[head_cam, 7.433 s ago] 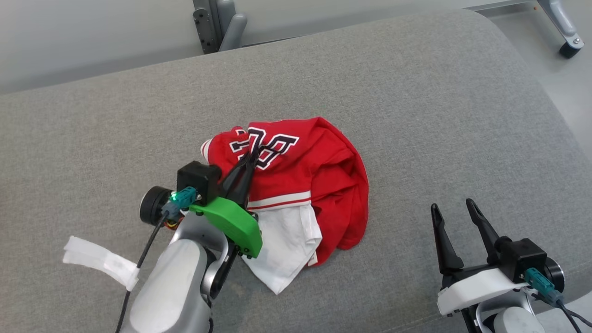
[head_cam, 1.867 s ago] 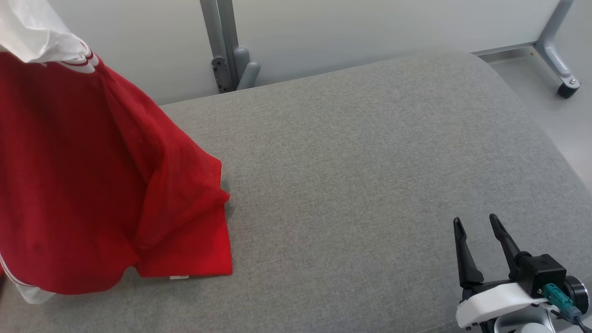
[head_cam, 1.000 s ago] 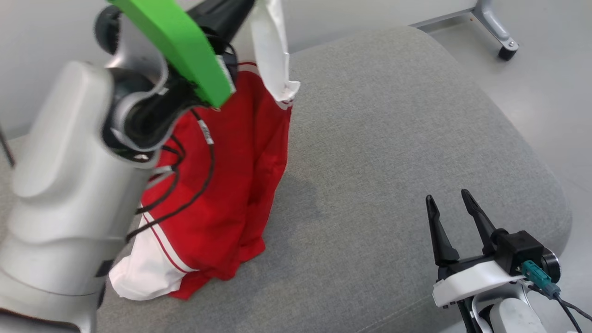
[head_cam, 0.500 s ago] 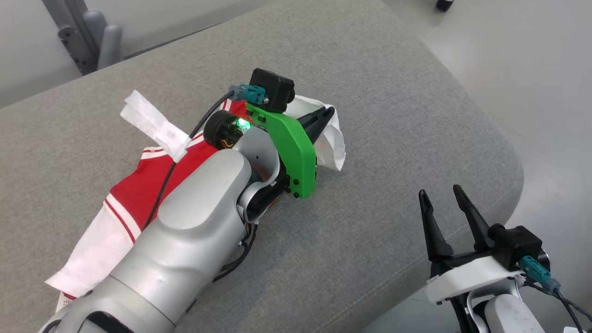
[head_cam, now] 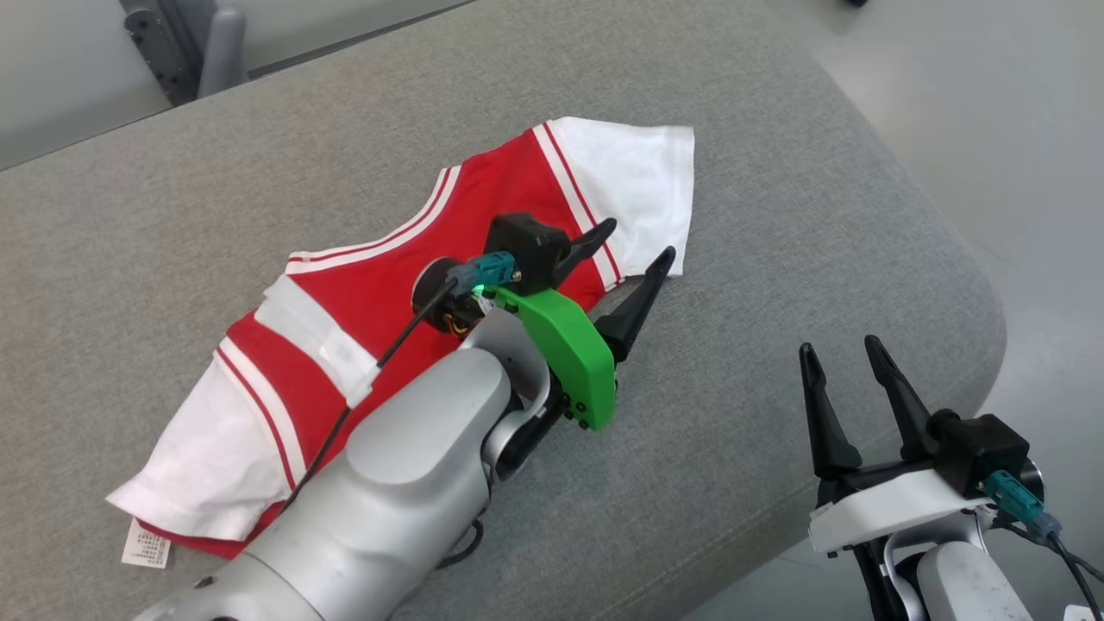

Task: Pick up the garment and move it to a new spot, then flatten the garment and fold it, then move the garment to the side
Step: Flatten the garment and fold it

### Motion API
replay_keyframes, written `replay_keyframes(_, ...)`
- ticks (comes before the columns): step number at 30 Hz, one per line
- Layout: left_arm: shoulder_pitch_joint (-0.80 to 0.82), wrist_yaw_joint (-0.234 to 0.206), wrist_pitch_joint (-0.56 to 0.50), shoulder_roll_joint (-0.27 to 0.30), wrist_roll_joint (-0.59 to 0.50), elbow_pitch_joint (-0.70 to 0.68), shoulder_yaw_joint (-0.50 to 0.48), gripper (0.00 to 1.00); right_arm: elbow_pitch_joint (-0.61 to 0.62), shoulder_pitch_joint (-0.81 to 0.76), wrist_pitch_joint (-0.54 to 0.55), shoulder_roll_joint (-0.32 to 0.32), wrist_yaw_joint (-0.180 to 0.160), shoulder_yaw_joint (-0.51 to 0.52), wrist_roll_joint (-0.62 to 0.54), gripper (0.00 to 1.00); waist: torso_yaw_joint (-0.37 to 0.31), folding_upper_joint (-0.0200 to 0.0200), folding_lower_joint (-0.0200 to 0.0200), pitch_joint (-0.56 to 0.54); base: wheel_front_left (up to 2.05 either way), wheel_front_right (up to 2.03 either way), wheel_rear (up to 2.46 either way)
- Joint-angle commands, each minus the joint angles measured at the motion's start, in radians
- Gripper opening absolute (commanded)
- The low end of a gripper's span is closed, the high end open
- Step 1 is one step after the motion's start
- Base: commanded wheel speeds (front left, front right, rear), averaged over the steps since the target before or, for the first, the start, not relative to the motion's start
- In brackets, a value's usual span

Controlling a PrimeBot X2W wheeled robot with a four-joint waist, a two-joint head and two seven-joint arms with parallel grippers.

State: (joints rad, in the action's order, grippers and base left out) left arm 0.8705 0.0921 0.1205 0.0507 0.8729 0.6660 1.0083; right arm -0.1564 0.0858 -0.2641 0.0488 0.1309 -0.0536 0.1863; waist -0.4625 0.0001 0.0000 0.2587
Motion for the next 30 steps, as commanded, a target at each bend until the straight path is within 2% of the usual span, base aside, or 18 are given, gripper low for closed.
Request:
replay_keyframes(1,-0.025,-0.012,0.02,0.001,0.009,-0.015,0.003,1.0,0.001,-0.013,-0.001,0.003,0.0,0.002,-0.006,1.0,0.035,-0.0001,0.0,-0.025,0.0,0.0,0.0)
replay_keyframes(6,-0.121,-0.065,0.093,0.014,0.009,-0.078,0.001,1.0,0.009,-0.032,-0.001,0.002,0.0,0.025,-0.027,1.0,0.09,-0.0001,0.0,-0.051,0.0,0.0,0.0)
replay_keyframes(12,-0.277,-0.145,0.138,0.091,-0.023,-0.2,-0.032,1.0,0.011,-0.073,-0.001,0.003,0.0,0.063,-0.054,1.0,0.163,-0.0001,0.0,-0.098,0.0,0.0,0.0)
replay_keyframes(15,-0.348,-0.201,0.146,0.148,-0.082,-0.281,-0.065,1.0,0.012,-0.097,-0.001,0.003,0.0,0.077,-0.065,1.0,0.198,-0.0001,0.0,-0.123,0.0,0.0,0.0)
replay_keyframes(18,-0.449,-0.256,0.144,0.186,-0.149,-0.381,-0.135,1.0,0.016,-0.115,-0.001,0.002,0.0,0.087,-0.075,1.0,0.229,-0.0001,0.0,-0.15,0.0,0.0,0.0)
replay_keyframes(20,-0.572,-0.299,0.143,0.219,-0.222,-0.47,-0.225,1.0,0.018,-0.129,-0.001,0.003,0.0,0.085,-0.087,1.0,0.254,-0.0001,0.0,-0.175,0.0,0.0,0.0)
replay_keyframes(26,-0.673,-0.306,0.144,0.229,-0.265,-0.476,-0.286,1.0,0.02,-0.133,-0.001,0.003,0.0,0.084,-0.097,1.0,0.273,-0.0001,0.0,-0.186,0.0,0.0,0.0)
replay_keyframes(30,-0.699,-0.274,0.144,0.207,-0.27,-0.43,-0.302,1.0,0.019,-0.13,-0.001,0.003,0.0,0.076,-0.098,1.0,0.278,-0.0001,0.0,-0.184,0.0,0.0,0.0)
